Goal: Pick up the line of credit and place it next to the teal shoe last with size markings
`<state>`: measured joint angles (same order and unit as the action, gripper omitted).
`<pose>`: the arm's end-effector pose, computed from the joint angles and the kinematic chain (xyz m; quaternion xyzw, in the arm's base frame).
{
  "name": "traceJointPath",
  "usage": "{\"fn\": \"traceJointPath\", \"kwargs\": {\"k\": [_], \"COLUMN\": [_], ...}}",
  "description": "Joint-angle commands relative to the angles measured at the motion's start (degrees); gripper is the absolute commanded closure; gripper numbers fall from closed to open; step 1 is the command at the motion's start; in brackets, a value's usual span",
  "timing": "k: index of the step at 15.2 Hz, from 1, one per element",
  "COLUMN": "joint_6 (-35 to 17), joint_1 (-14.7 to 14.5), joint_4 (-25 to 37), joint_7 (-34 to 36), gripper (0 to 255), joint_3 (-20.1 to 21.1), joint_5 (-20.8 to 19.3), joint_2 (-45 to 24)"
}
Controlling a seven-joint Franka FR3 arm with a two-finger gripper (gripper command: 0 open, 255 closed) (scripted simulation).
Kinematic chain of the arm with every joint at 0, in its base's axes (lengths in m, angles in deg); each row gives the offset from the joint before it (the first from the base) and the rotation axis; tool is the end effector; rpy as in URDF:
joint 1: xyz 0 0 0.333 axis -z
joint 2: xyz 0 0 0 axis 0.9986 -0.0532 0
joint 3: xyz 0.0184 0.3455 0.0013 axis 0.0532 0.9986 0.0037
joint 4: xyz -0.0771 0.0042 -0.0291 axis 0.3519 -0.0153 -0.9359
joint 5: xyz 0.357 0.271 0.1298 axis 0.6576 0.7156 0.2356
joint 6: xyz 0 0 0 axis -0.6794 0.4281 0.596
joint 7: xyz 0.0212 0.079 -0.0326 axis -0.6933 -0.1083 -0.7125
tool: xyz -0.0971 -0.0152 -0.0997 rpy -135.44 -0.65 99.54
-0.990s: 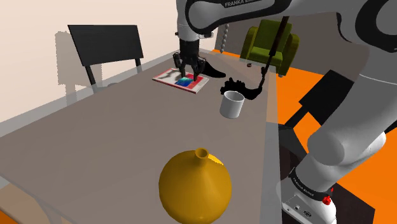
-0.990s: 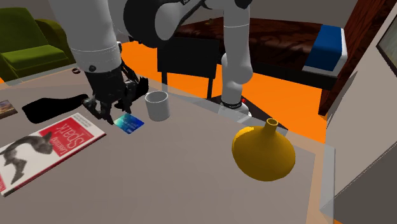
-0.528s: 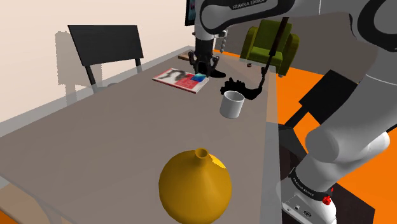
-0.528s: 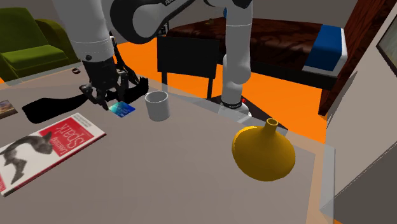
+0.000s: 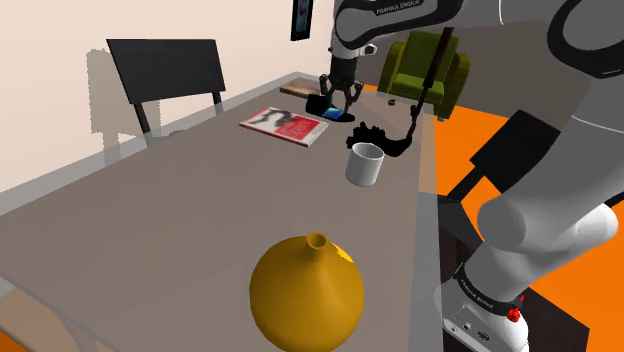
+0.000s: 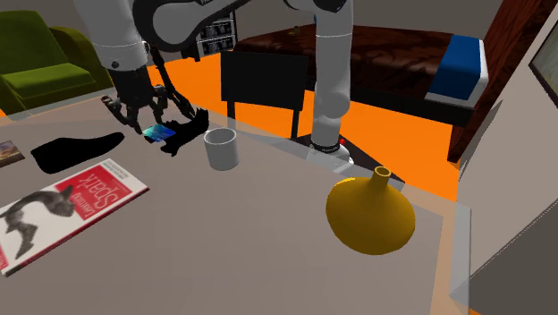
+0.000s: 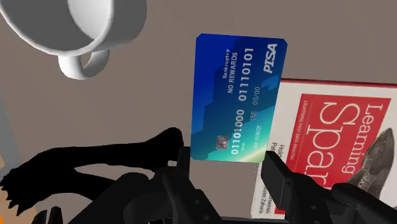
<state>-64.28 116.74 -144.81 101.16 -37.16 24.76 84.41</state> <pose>0.6656 -0.0009 0.4716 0.8535 -0.5158 0.0549 0.0496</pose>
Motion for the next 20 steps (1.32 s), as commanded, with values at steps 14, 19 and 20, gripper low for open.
{"fn": "traceJointPath", "kwargs": {"k": [14, 19, 20], "joint_6": [1.3, 3.8, 4.5], "joint_1": [8.0, 9.5, 9.7], "joint_4": [14.4, 23.9, 26.2], "joint_7": [-16.0, -20.8, -21.8], "gripper": [255, 255, 255], "joint_3": [-7.3, -9.3, -9.7], "joint_5": [-3.4, -4.8, -5.1], "joint_2": [-11.6, -18.3, -19.9]}}
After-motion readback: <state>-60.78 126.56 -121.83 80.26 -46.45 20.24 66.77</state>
